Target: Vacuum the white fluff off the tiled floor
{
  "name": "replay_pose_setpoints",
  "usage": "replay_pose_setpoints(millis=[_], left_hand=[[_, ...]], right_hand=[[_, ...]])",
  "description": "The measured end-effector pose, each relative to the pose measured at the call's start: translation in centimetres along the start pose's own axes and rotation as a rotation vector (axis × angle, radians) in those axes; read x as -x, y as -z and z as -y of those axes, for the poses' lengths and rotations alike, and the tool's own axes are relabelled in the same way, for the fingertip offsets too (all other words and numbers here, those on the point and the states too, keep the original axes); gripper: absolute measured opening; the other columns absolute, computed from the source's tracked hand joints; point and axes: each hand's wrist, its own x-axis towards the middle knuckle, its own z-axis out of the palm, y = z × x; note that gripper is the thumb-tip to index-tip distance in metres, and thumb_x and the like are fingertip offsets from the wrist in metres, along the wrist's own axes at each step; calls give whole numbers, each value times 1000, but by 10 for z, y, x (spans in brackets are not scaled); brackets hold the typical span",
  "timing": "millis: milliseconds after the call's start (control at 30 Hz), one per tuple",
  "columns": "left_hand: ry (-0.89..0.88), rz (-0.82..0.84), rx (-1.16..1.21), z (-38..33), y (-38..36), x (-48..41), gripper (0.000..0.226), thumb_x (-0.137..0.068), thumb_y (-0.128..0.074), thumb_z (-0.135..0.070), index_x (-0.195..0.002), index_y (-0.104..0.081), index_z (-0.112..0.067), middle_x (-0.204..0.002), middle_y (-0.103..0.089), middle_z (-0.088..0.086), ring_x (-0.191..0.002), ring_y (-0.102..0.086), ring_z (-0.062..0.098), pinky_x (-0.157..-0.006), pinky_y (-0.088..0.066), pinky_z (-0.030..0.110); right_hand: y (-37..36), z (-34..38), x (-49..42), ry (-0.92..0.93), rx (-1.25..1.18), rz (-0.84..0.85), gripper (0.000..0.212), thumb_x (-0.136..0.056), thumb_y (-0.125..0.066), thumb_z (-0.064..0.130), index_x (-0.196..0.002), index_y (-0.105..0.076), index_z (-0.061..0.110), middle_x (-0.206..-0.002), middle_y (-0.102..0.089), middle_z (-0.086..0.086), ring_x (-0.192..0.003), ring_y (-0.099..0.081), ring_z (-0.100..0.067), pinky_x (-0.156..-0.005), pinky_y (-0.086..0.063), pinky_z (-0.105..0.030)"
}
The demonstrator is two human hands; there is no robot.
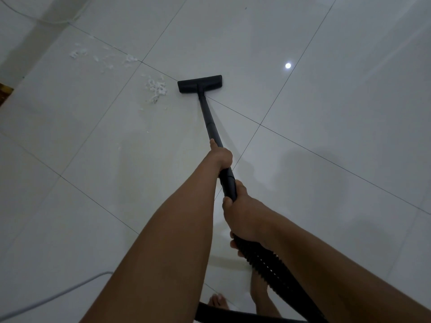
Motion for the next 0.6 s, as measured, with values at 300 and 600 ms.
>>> replay_pose_setpoints(millis=[300,600], left_hand=[[-12,40,-23,12,-6,29,69,-102,-39,-17,-160,-2,-21,-155,-37,17,-137,-45,38,-112,-40,49],[10,86,-91,32,-24,100,67,-102,-40,-15,-160,-5,-17,-155,-37,16,-138,-44,37,-112,-39,48]], right_hand=[[-10,-10,29,-22,8,33,60,-110,-35,33,-160,-1,39,-88,-56,-13,-53,-58,-16,-36,-48,-21],[-16,-38,96,-84,4,70,56,-110,-34,30,-157,-6,39,-83,-56,-17,-51,-56,-18,-42,-50,-26]])
